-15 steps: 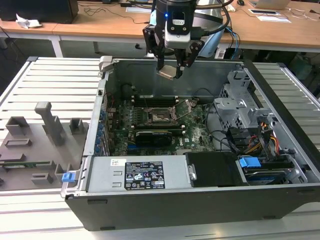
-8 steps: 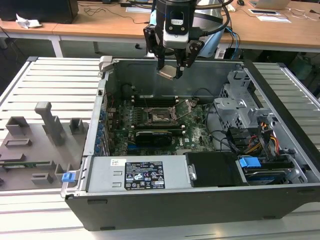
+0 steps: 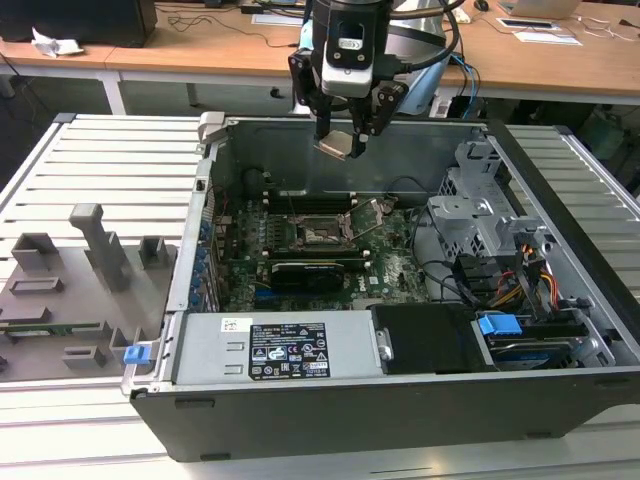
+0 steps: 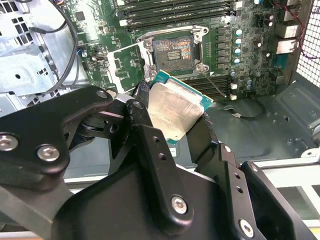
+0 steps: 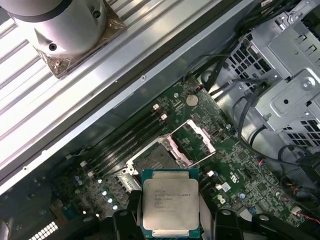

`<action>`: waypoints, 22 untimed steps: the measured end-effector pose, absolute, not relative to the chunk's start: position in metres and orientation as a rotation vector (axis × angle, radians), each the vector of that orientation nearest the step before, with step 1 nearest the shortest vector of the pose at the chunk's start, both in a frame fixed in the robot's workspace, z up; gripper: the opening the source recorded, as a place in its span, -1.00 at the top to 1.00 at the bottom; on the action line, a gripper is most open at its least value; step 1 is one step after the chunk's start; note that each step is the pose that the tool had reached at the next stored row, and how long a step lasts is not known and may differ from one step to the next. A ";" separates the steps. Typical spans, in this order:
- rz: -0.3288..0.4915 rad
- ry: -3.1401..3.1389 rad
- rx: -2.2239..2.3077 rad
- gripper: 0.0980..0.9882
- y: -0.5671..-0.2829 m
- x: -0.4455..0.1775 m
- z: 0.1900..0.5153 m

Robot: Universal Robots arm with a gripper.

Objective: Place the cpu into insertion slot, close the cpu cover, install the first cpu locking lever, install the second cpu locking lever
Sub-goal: 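Place the cpu into insertion slot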

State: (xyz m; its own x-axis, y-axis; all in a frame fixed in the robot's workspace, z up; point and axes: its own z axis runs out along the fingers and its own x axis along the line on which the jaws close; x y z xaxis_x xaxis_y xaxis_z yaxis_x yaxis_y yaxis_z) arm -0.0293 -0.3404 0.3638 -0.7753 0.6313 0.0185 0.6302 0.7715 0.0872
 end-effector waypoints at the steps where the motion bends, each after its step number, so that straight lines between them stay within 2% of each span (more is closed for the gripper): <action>1: 0.138 2.942 1.059 0.00 -0.340 -0.029 0.364; 22: 0.137 2.883 1.199 0.00 -0.340 -0.029 0.364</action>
State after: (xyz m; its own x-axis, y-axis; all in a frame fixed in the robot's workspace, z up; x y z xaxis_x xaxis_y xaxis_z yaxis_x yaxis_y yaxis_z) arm -0.0293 -0.3404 0.3638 -0.7057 0.7082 0.0186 0.7068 0.7020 0.0872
